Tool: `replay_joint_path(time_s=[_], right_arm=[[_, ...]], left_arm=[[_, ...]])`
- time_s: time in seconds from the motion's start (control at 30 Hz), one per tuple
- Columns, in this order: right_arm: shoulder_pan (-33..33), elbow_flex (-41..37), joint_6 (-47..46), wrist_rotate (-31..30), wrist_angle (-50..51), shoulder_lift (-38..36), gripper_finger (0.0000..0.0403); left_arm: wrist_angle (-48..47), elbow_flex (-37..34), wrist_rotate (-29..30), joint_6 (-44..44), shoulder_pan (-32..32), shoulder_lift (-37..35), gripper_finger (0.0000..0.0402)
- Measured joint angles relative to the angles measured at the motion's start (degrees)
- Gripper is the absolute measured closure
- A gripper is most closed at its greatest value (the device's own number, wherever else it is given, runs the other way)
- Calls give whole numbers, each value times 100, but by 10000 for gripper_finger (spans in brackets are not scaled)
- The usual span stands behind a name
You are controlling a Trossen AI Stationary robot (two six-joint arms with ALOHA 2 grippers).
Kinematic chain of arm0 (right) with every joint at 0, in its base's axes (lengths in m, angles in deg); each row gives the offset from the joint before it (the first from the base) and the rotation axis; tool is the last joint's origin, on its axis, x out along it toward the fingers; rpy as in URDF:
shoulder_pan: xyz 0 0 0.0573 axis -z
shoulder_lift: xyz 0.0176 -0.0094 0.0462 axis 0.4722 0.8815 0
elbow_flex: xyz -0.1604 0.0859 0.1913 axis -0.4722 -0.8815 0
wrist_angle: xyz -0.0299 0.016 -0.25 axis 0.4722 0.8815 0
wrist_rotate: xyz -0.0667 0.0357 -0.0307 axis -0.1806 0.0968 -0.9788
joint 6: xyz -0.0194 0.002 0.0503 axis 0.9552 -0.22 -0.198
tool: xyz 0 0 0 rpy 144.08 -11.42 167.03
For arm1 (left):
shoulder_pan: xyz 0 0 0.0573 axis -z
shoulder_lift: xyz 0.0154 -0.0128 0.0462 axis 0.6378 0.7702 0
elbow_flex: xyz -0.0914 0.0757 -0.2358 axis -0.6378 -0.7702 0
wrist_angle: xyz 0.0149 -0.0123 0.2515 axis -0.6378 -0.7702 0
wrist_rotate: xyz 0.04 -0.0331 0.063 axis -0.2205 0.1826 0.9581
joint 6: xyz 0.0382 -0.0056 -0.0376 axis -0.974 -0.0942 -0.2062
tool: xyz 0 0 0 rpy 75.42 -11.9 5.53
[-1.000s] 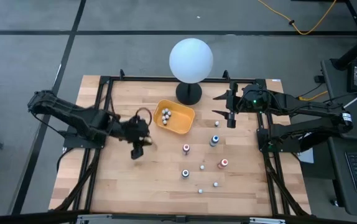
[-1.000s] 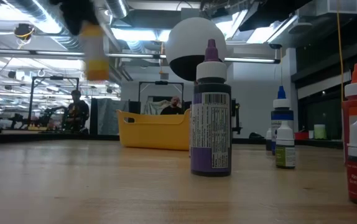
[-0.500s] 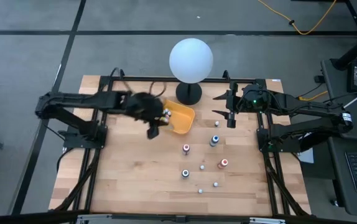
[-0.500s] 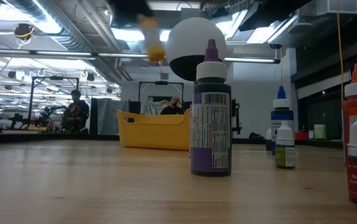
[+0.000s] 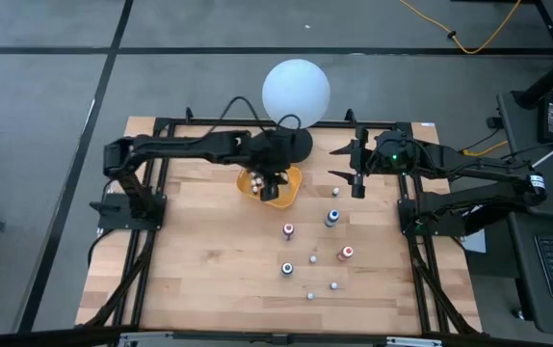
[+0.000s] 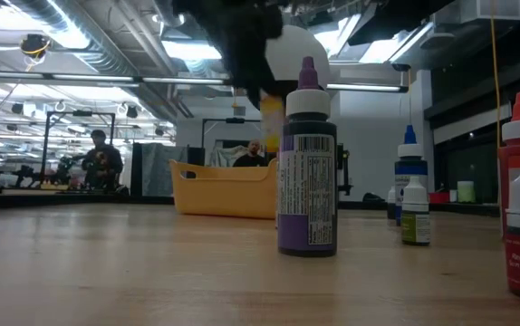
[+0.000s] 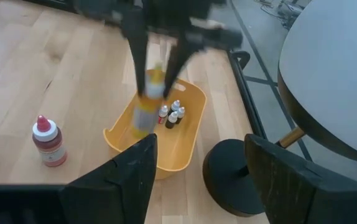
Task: Pick & Place food coloring
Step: Put the large yellow food coloring bottle into the yellow bin
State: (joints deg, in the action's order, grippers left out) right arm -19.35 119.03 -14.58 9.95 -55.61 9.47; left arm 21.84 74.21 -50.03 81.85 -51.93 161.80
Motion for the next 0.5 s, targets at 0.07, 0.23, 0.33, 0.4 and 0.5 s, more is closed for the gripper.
replay_joint_path(time_s=[0.07, 0.23, 0.33, 0.4, 0.5], right_arm=[[1, 0, 1, 0, 5, 0, 162], [-1, 0, 1, 0, 92, 0, 162], [-1, 0, 0, 0, 115, 0, 162], [-1, 0, 1, 0, 120, 0, 162], [-1, 0, 1, 0, 133, 0, 162]], left_arm=[[258, 0, -61, -2, -51, 247, 286], [433, 0, 87, -119, -107, 794, 286], [594, -2, 312, -215, -131, 985, 286], [702, -2, 464, -214, -137, 1084, 286], [778, -2, 618, -214, -163, 1216, 284]])
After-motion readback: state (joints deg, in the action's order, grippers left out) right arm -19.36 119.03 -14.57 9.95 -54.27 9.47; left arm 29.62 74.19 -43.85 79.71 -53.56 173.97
